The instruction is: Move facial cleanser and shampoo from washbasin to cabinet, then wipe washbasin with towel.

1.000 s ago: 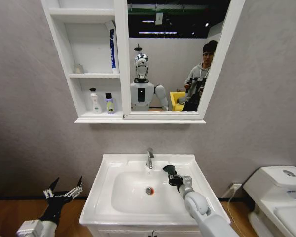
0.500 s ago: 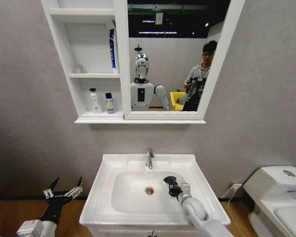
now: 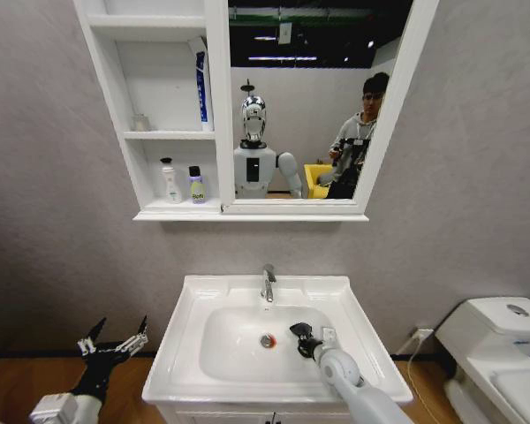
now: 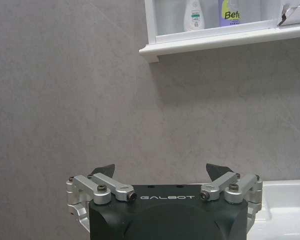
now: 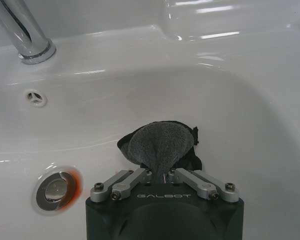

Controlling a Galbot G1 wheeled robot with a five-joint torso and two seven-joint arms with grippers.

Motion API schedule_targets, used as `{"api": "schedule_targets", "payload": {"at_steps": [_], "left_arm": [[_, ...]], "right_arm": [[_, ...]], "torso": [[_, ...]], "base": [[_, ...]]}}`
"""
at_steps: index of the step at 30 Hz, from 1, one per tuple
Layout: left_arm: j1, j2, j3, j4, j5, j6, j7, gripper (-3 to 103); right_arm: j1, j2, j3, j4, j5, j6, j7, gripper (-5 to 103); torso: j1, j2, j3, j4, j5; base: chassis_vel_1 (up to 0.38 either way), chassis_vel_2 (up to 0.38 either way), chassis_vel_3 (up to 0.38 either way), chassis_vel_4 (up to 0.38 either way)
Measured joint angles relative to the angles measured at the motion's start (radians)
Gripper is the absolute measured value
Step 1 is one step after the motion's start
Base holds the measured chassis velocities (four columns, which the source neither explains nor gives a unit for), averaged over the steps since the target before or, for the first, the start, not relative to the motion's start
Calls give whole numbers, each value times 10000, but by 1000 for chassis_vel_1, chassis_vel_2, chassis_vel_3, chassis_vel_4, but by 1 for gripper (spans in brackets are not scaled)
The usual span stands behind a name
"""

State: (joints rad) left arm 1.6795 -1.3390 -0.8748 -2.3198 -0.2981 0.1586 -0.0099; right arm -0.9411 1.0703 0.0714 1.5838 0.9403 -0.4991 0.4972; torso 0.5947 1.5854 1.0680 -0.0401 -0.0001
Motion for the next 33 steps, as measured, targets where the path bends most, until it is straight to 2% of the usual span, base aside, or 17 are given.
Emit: {"api": "schedule_targets", "payload": {"at_steps": [19,23,29,33], "left_arm": [[0,0,0,0,0,0,0,100],[0,0,0,0,0,0,1,100],[0,0,0,0,0,0,0,100],[0,0,0,0,0,0,1,100]], "right_arm": [[1013,-14,-933,-1347,58,48,-245,8],[1352,260,-1197,-1705,133,51,-251,8],[1703,1140,-1507,-2282,58,71,-331,8],[1894,1457,-1658,-2532,47,84,-335,8]], "torso": [[0,0,-1,0,-1],[-1,0,0,-1,-1],[-1,0,1,0,2],[0,0,1,3,-2]], "base": [[0,0,0,0],[0,0,0,0],[0,0,0,0],[0,0,0,0]]}}
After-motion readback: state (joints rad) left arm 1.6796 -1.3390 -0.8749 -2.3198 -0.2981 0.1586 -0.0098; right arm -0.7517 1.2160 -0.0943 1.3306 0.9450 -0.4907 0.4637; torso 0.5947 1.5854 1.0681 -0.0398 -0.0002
